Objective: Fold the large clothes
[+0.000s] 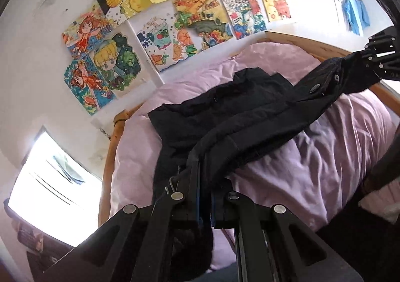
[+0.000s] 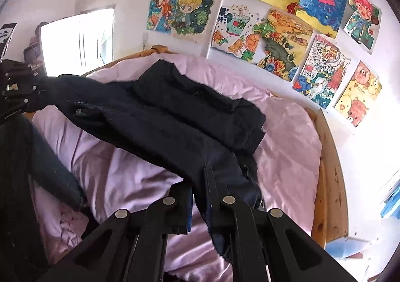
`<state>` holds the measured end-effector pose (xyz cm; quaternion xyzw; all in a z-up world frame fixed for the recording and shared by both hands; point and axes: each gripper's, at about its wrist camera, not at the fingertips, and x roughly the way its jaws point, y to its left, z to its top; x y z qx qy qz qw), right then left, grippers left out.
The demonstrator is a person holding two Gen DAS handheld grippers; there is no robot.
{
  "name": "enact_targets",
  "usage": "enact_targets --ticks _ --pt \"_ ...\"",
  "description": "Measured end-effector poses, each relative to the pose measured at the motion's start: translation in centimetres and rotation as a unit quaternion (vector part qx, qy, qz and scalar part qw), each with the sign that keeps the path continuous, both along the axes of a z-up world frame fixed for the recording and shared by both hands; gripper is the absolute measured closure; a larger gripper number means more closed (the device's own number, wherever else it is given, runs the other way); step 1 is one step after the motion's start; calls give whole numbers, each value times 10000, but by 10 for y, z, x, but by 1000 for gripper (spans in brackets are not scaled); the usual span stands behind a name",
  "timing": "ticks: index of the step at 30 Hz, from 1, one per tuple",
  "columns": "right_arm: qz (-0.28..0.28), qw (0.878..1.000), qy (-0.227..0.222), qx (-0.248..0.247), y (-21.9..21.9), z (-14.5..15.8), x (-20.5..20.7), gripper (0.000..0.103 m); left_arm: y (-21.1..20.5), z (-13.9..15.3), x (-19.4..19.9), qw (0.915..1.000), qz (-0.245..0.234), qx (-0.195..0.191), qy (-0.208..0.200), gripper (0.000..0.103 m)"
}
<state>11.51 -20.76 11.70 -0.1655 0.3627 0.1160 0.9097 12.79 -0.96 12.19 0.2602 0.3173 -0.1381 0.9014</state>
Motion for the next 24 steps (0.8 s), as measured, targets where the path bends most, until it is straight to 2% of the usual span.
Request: enact_targets --ticks 6,12,19,24 --pt "-150 9996 -203 -146 -1 32 59 95 0 34 66 9998 214 -50 0 97" --pt "-303 9990 -334 29 -11 49 117 95 1 51 117 9990 378 -217 -3 97" --pt "-373 9978 -545 21 -12 47 157 95 4 49 161 9987 455 -165 -155 97" --pt "-526 9945 -883 -178 -5 37 196 95 -1 34 201 9957 710 -84 -584 97"
